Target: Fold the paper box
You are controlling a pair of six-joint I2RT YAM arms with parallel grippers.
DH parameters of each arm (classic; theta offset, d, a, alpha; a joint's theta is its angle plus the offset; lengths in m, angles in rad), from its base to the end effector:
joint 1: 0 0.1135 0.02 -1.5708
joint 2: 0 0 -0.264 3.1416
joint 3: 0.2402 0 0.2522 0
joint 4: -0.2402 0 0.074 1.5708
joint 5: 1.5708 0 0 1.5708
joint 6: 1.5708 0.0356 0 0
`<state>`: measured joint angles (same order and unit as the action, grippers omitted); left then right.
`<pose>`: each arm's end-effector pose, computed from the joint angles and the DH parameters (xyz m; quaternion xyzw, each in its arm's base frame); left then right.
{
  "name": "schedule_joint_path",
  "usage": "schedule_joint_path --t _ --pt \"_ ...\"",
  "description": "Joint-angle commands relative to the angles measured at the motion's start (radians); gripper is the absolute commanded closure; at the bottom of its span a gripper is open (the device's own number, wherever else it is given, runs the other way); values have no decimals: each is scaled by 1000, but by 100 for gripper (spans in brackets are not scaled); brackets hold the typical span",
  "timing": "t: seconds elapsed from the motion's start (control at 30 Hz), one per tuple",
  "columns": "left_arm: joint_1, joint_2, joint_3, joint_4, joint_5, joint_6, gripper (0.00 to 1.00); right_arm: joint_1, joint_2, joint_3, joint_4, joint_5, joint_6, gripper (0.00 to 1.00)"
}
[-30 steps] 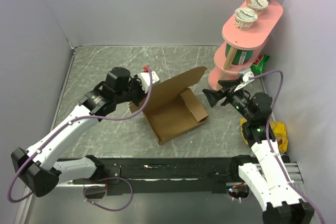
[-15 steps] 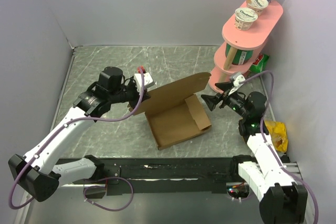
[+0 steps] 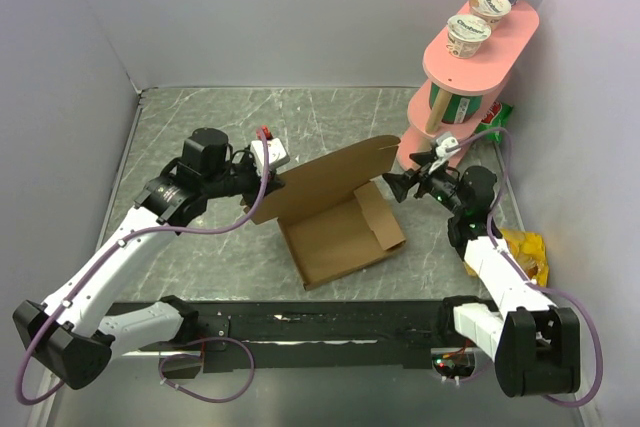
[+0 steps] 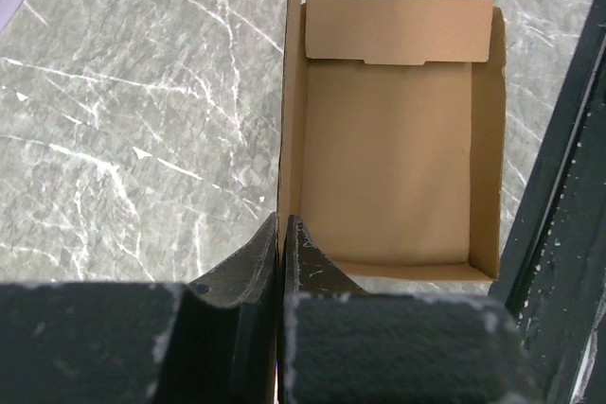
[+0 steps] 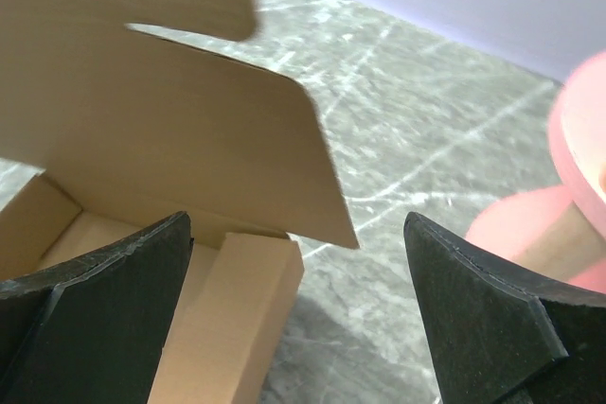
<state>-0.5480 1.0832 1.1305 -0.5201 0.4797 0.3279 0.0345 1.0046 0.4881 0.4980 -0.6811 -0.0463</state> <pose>0.1896 -0.1350 0.3702 0.4637 0.6978 -0.2571 0.4816 0.2218 0.0301 0.2656 -0.2610 0.6626 0.2345 0.6617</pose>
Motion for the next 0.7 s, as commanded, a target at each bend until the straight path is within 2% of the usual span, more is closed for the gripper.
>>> schedule_joint_path --t 0.0,0.07,0.17,0.2,0.27,0.5,0.67 --pt "7 -14 -17 77 -24 3 91 -4 -41 64 -126 179 95 0" --pt "6 -9 -20 81 -44 2 91 2 -58 41 -212 175 129 2" --pt "7 1 -14 71 -29 5 91 105 -73 59 -413 253 106 3" --pt "6 3 -11 68 -23 8 91 137 -61 75 -467 349 82 3" --pt "6 4 -6 54 -12 13 90 199 -48 99 -553 393 72 3" --pt "6 -16 -12 46 -24 28 90 200 61 161 -613 419 68 4" --pt "6 -20 -12 43 -33 28 90 218 137 198 -664 367 56 9"
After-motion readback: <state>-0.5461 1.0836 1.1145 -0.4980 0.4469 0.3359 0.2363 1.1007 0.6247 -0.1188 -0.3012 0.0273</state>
